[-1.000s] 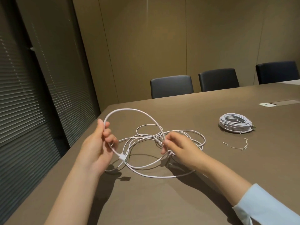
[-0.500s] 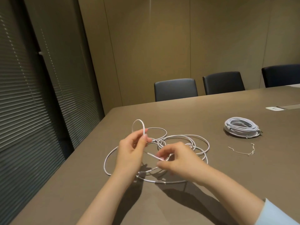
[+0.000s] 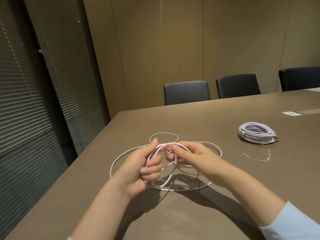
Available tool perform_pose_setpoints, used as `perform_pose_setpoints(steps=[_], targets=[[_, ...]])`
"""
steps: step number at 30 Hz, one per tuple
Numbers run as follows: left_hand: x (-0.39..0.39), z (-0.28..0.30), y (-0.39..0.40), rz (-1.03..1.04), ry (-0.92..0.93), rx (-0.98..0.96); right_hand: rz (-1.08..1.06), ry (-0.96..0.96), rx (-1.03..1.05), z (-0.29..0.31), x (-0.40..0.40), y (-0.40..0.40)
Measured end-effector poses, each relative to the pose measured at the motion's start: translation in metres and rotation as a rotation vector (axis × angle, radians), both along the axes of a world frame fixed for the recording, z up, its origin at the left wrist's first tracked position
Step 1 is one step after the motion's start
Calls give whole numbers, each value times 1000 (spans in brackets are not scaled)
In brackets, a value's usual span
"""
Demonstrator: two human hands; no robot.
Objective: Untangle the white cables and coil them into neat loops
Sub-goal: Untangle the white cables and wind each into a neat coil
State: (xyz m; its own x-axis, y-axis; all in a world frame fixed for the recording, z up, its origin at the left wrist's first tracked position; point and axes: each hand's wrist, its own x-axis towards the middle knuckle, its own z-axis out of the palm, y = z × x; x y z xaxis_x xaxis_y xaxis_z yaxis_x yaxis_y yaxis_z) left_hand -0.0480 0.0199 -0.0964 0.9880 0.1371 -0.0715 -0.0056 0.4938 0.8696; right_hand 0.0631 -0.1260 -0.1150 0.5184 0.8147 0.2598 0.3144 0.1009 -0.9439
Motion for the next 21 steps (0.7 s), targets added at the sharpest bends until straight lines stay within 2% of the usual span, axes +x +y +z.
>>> perform_pose_setpoints(steps=[3, 6, 9, 13, 17, 21], targets=[[3, -3, 4, 1, 11, -130, 41, 245, 79, -2, -2, 6], [7, -10, -1, 72, 18, -94, 2, 442, 189, 0, -8, 11], [9, -13, -8, 65, 37, -66, -88, 553, 276, 2, -6, 12], [11, -15, -9, 22, 10, -153, -115, 770, 314, 1, -2, 13], [11, -16, -5, 31, 3, -183, -159, 592, 314, -5, -5, 17], [10, -19, -8, -18, 50, -113, -278, 443, 269, -6, -8, 17]])
